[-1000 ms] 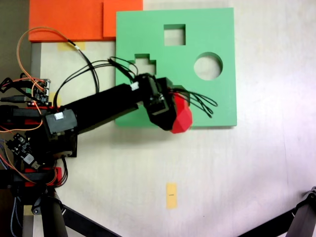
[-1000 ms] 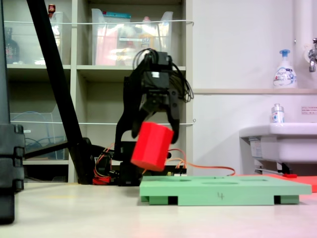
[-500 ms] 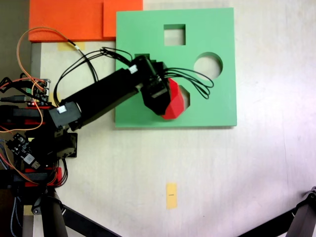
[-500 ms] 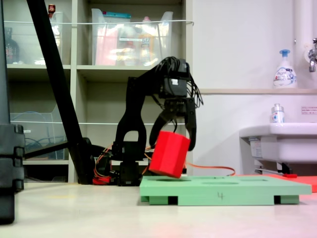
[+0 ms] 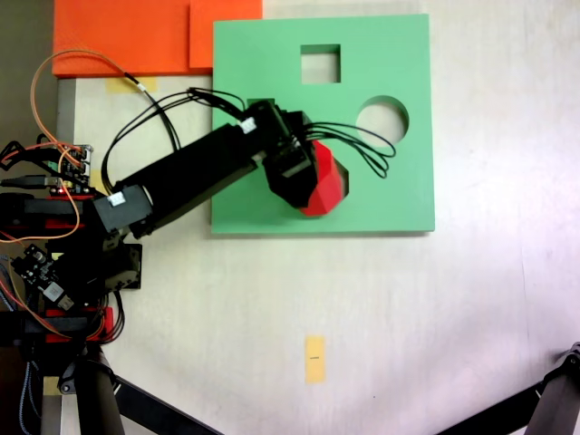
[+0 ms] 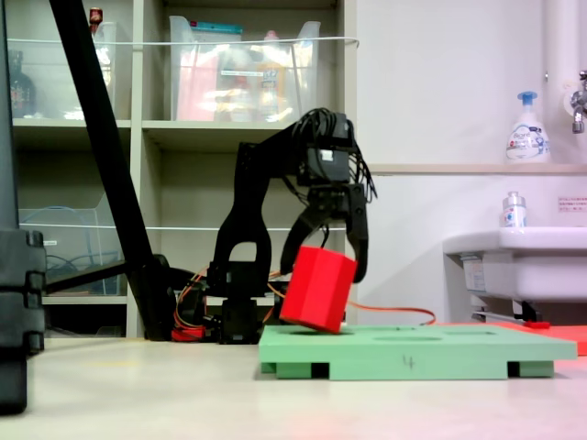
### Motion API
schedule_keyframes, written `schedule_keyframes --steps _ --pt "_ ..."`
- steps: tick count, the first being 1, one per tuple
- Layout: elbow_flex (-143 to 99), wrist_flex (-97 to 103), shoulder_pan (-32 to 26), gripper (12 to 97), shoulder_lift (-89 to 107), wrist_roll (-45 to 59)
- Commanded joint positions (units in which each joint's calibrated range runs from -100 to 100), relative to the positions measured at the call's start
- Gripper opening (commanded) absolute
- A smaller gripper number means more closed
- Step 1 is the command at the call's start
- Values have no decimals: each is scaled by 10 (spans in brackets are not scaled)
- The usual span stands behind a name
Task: Put the octagonal pillar block into the corresponding hole
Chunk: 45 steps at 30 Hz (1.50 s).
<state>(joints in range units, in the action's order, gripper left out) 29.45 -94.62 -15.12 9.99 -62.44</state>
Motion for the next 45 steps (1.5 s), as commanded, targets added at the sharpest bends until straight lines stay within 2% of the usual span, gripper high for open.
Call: schedule_keyframes --steps 1,11,40,45 --pt "20 44 -2 388 5 -7" --pt "19 54 -4 391 -5 -46" --pt "-8 91 -14 392 -73 -73" --pt "-19 100 -12 462 -82 -72"
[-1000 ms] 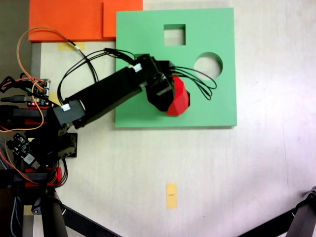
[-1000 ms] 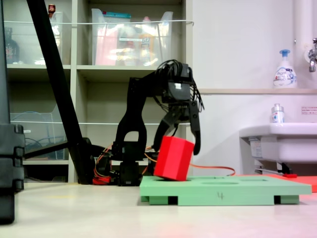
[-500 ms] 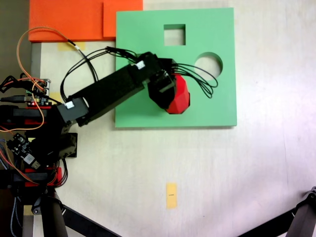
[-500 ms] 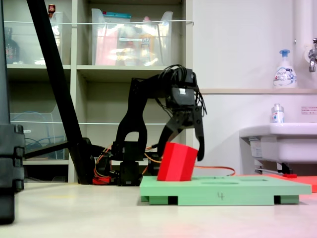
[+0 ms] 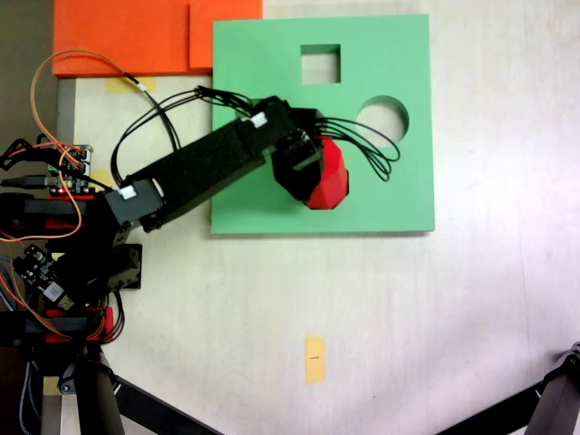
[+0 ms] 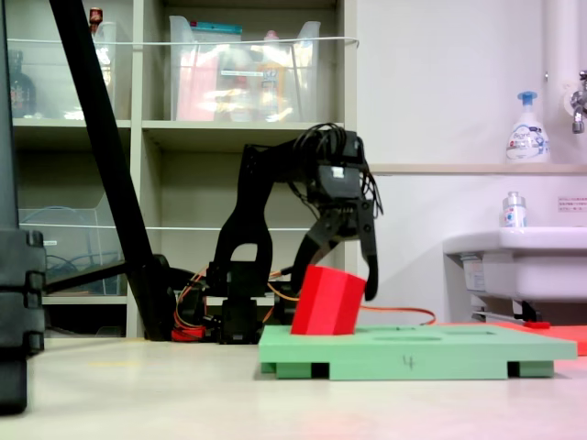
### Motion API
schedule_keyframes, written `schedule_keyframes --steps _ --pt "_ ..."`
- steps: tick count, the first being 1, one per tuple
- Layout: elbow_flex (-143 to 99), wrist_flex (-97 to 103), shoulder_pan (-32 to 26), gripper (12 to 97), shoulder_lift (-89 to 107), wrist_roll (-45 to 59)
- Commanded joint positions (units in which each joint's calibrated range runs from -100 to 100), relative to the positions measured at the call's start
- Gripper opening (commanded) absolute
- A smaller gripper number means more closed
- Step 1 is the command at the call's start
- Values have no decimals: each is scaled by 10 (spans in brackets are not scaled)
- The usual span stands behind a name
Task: Put the octagonal pillar block into the corresponding hole
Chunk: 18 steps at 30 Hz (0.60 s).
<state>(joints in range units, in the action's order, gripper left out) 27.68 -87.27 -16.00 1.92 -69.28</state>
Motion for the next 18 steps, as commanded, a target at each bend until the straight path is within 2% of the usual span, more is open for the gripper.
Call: schedule_keyframes --steps 1,10,12,15,18 --pt "-7 35 -3 477 -1 0" --pt "-15 40 -2 502 -2 73" --pt "-17 40 -3 574 -2 72" --pt "-25 40 -3 762 26 73" --pt "-26 40 -3 848 38 73"
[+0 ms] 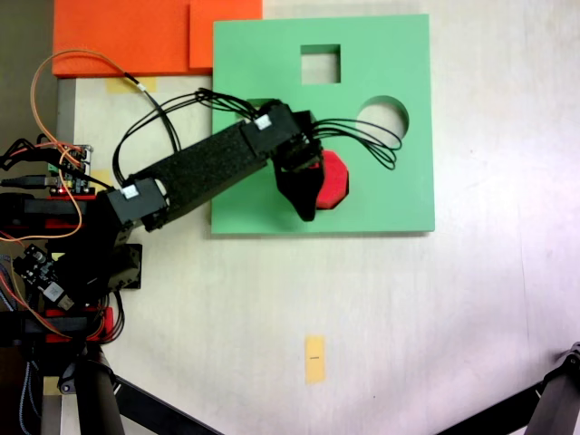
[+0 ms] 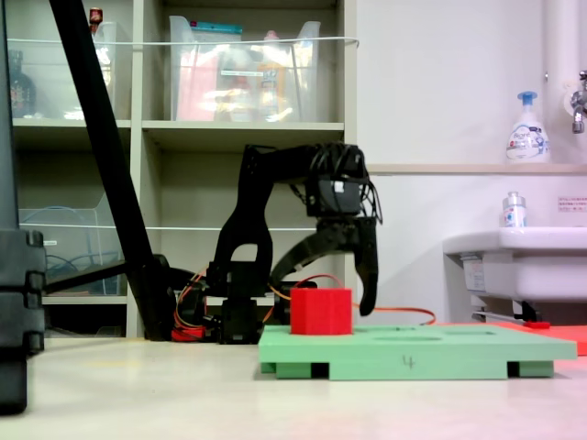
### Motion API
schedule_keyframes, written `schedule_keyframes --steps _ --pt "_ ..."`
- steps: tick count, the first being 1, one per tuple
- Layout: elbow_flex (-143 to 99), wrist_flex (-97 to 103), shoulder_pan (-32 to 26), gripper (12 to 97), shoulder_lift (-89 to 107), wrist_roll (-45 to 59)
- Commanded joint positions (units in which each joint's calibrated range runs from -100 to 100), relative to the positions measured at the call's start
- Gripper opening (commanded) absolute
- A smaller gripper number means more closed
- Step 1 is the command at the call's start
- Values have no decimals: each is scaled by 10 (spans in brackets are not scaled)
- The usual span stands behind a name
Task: Put the octagonal pillar block into the corresponding hole
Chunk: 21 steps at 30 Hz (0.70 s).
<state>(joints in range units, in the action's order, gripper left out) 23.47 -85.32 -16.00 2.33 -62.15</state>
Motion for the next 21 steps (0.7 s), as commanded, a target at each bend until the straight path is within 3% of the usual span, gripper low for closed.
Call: schedule_keyframes --steps 1,9,12,17,19,21 --pt "17 21 -3 848 37 2" --pt "19 21 0 837 260 64" --pt "27 21 15 709 373 157" --pt "25 37 35 685 540 371" --pt "24 44 56 620 575 429" --pt "-26 74 71 620 618 451"
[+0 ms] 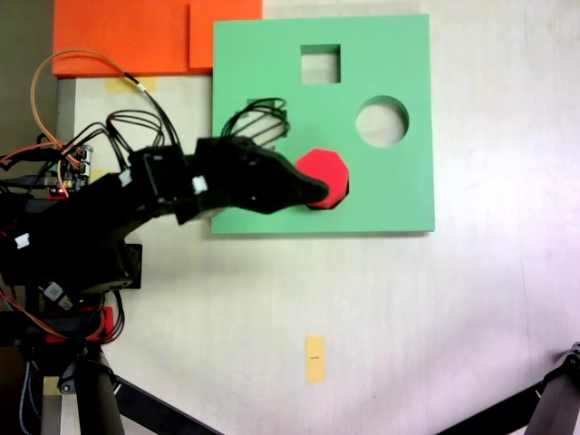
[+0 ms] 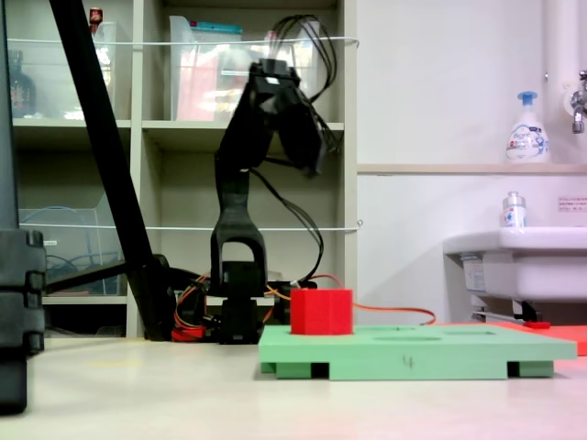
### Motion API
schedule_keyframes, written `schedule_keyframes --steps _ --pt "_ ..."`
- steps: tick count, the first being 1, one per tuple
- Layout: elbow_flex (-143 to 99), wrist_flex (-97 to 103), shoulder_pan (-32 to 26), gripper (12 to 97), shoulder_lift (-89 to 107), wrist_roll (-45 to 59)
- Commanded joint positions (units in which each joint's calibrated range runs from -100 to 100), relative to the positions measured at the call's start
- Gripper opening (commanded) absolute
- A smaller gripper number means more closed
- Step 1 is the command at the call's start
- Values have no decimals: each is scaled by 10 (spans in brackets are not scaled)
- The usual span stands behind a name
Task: Put the octagonal pillar block into the corresponding hole
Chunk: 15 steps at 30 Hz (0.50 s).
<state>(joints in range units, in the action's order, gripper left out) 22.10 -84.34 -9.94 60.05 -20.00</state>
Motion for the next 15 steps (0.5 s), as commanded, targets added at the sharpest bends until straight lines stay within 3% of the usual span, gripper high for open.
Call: schedule_keyframes --steps 1,3,6,12,15 --pt "-65 102 19 619 68 35" --pt "-208 214 27 616 145 36" --pt "-462 440 47 506 270 68" --pt "-975 1040 69 487 372 159" --pt "-1091 1068 77 483 377 160"
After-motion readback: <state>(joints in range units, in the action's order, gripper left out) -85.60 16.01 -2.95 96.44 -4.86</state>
